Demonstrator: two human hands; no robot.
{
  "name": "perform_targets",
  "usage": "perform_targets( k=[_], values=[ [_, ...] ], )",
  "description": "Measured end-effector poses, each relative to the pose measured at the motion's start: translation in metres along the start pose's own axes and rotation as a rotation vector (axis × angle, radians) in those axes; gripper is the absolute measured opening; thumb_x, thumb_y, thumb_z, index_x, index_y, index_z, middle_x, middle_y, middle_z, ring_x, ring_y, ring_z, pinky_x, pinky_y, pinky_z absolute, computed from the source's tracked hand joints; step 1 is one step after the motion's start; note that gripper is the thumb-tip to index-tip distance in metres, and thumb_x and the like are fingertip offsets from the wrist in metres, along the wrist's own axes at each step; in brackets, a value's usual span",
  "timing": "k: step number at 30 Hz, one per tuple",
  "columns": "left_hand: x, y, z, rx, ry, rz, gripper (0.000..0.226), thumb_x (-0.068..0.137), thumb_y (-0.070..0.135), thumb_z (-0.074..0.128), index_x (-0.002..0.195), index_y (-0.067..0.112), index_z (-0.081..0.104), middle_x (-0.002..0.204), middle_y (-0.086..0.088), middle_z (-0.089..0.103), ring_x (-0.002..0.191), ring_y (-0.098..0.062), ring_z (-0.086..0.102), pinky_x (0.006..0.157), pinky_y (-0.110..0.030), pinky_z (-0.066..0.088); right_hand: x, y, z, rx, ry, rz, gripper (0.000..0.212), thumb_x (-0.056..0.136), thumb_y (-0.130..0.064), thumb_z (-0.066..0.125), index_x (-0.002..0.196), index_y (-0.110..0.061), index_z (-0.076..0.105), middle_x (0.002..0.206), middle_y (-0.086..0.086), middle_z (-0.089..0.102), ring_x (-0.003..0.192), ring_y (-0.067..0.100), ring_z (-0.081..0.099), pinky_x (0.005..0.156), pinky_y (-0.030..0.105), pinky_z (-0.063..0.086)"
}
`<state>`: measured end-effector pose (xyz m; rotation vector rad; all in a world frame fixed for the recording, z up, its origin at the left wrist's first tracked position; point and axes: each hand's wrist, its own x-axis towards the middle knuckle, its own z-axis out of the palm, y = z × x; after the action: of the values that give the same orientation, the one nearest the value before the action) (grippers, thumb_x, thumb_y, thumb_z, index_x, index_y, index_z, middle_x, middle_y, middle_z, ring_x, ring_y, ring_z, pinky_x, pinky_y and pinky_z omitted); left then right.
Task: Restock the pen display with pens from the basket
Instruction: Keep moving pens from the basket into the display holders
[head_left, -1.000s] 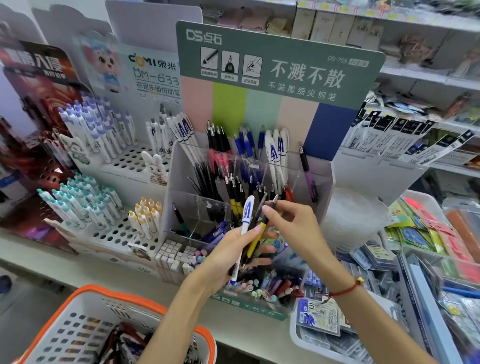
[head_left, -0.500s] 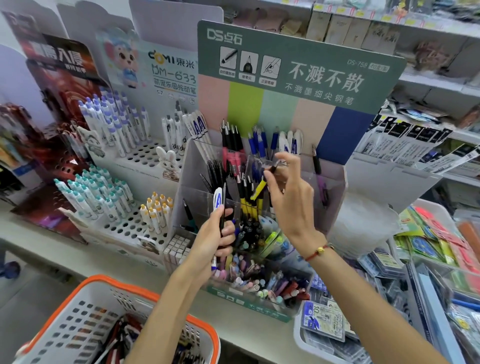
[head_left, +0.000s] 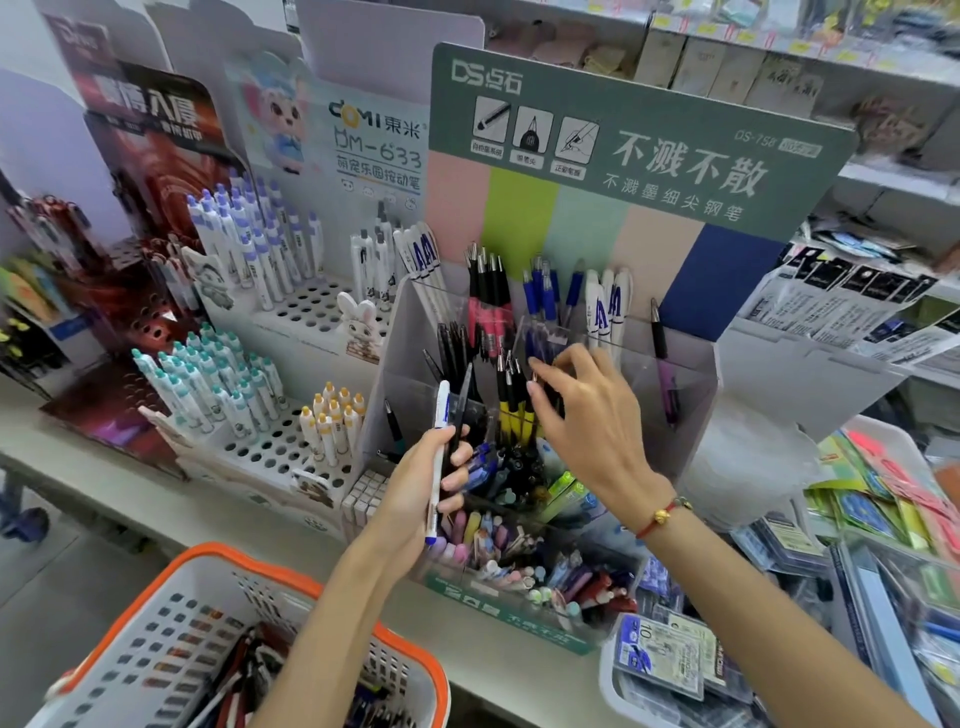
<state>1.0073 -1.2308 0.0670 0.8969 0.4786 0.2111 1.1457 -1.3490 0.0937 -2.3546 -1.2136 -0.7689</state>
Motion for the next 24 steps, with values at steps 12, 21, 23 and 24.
perform_targets(
  k=[12, 21, 23, 24],
  values=[
    [-0.003, 0.004, 0.002, 0.300, -0.067, 0.134, 0.013, 0.102, 0.028, 0.044, 0.104, 0.021, 0.055, 0.070, 0.009, 0.048, 0.055, -0.004, 0.037, 0.047, -0.016, 0.027, 0.008, -0.051, -0.010, 0.861, -0.192, 0.499, 0.035, 0.094, -0.020, 0.064, 0.128, -0.025, 0.059, 0.097, -0.001, 0.070, 0.083, 0.009, 0.069, 0.077, 0.025, 0.057],
    [-0.005, 0.013, -0.023, 0.206, 0.146, 0.138, 0.024, 0.103, 0.028, 0.043, 0.114, 0.024, 0.063, 0.107, 0.003, 0.073, 0.093, -0.007, 0.070, 0.072, -0.022, 0.056, 0.030, -0.048, -0.022, 0.973, 0.254, 0.502, 0.026, 0.089, -0.014, 0.071, 0.112, -0.017, 0.059, 0.095, 0.004, 0.071, 0.088, 0.015, 0.070, 0.084, 0.039, 0.058],
    [-0.006, 0.015, -0.033, 0.158, 0.167, 0.088, 0.023, 0.102, 0.026, 0.045, 0.116, 0.022, 0.063, 0.100, 0.004, 0.074, 0.082, -0.007, 0.070, 0.063, -0.019, 0.055, 0.037, -0.045, -0.023, 0.894, 0.334, 0.424, 0.026, 0.089, -0.013, 0.071, 0.113, -0.015, 0.059, 0.093, 0.002, 0.072, 0.086, 0.011, 0.070, 0.083, 0.031, 0.058],
    [-0.006, 0.015, -0.036, 0.132, 0.157, 0.069, 0.022, 0.102, 0.025, 0.046, 0.116, 0.022, 0.063, 0.088, 0.007, 0.072, 0.068, -0.004, 0.065, 0.052, -0.015, 0.050, 0.039, -0.044, -0.020, 0.833, 0.336, 0.370, 0.027, 0.090, -0.014, 0.070, 0.114, -0.014, 0.059, 0.094, 0.002, 0.073, 0.086, 0.008, 0.070, 0.081, 0.028, 0.058]
  ],
)
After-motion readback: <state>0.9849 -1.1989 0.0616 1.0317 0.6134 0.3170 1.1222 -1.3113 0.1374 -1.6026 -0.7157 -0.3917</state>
